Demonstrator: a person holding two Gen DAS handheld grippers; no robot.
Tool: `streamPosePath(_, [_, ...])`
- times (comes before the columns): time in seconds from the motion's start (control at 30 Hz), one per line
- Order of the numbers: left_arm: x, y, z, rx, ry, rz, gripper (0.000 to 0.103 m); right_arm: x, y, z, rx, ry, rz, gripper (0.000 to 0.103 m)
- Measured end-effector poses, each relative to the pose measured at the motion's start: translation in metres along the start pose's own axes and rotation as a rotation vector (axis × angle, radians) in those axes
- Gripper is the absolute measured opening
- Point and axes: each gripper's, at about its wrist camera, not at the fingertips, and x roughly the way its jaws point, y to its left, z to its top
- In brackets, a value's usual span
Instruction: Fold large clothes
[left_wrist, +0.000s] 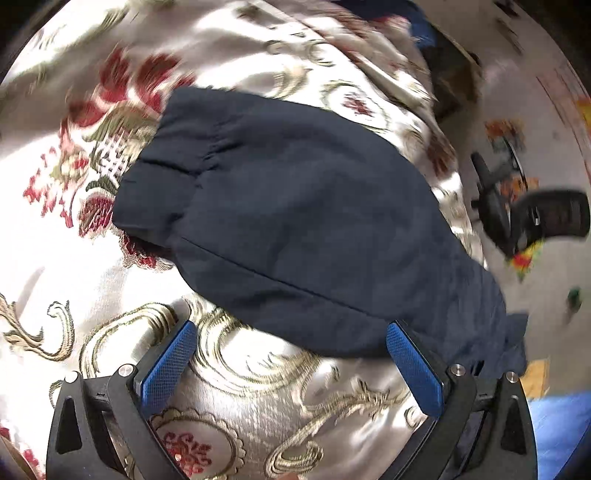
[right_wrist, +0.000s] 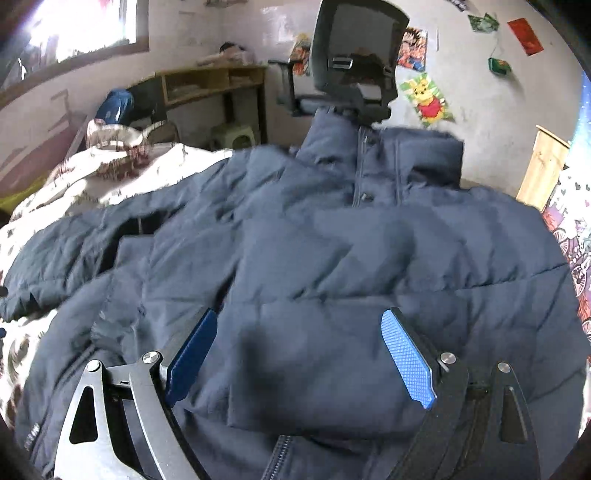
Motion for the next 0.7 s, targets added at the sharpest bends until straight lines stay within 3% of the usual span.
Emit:
streamPosePath(0.13, [0.008, -0.003, 0.011, -0.006, -0.016, -0.002, 0.099, 0.016, 0.006, -0.008, -0.024, 0.053, -0.043, 0.095])
streamPosePath(0.23, [0.018, -0.007, 0.018, -0.021, -0.005, 0.012, 0.088, 0.019, 0.010, -0.011, -0.037, 0.054, -0.061, 0.099])
streamPosePath(0.33, [0.020, -0.007, 0.022, -0.052, -0.019, 0.012, 0.069, 0.019, 0.013, -0.013, -0.050, 0.055, -0.082, 0.101])
streamPosePath(0.47, [0.007, -0.009, 0.024, -0.048, -0.092, 0.000, 0.025, 0.018, 0.014, -0.012, -0.050, 0.081, -0.090, 0.101])
streamPosePath(0.5, [0.002, -0.010, 0.024, -0.043, -0.113, -0.001, 0.019, 0.018, 0.014, -0.011, -0.049, 0.092, -0.092, 0.101])
streamPosePath(0.6, [-0.019, -0.021, 0.021, 0.003, -0.195, -0.023, 0.012, 0.015, 0.013, -0.011, -0.041, 0.121, -0.093, 0.101])
streamPosePath(0.7, [-0.044, -0.050, 0.016, 0.147, -0.298, -0.030, 0.009, 0.009, 0.011, -0.011, -0.029, 0.145, -0.081, 0.101])
